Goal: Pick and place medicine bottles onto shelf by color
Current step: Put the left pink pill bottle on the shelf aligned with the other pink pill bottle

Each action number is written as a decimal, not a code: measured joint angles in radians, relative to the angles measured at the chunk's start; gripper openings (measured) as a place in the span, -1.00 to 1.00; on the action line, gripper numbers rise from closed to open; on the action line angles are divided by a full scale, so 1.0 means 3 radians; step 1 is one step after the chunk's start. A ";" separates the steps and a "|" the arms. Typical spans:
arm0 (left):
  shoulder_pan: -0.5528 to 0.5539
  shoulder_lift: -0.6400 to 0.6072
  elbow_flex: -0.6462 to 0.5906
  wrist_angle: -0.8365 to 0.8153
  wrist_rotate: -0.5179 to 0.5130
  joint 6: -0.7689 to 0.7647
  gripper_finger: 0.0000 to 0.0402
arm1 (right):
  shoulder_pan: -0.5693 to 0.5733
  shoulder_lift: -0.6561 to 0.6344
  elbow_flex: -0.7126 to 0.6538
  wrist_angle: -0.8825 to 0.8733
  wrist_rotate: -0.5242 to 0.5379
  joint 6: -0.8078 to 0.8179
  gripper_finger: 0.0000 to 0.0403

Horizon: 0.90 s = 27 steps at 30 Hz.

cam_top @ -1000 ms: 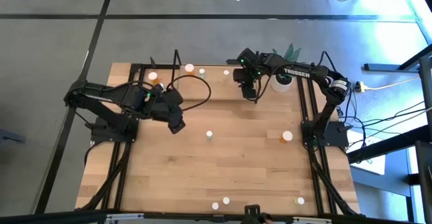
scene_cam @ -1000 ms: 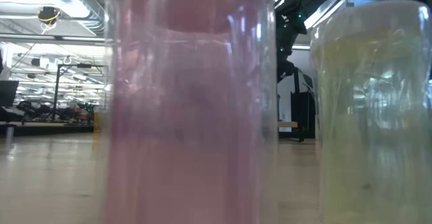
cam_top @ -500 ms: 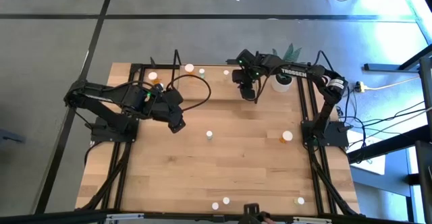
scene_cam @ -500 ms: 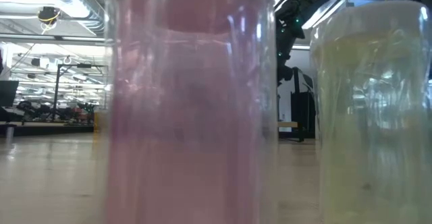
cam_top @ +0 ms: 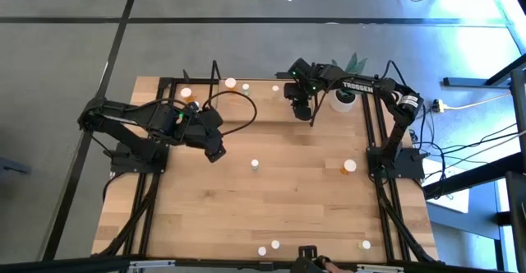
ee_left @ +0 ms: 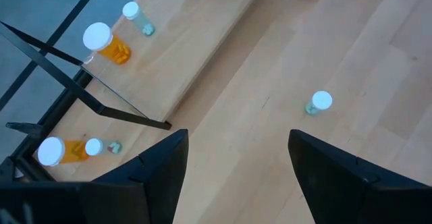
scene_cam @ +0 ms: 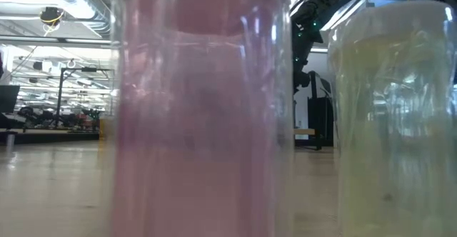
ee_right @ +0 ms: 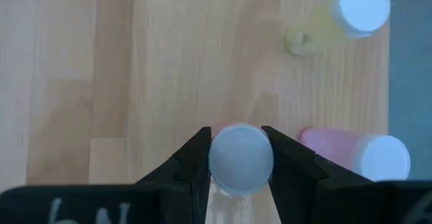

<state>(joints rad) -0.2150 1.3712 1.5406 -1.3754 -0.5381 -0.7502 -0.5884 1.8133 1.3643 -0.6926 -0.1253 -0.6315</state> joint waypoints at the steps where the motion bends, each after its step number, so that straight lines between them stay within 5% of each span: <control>1: 0.0000 0.0000 0.0000 0.0000 0.0000 0.0000 0.24 | -0.0001 0.0000 0.0000 0.0000 0.0000 0.0001 -0.39; 15: 0.0000 0.0000 0.0000 0.0000 0.0003 -0.0004 0.24 | -0.0003 0.0000 0.0000 0.0000 0.0001 0.0005 -0.37; 27: 0.0000 0.0000 0.0000 0.0000 0.0004 -0.0008 0.24 | -0.0003 0.0000 0.0000 0.0000 0.0003 0.0005 -0.14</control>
<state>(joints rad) -0.2150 1.3712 1.5406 -1.3754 -0.5369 -0.7525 -0.5892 1.8133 1.3643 -0.6926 -0.1246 -0.6300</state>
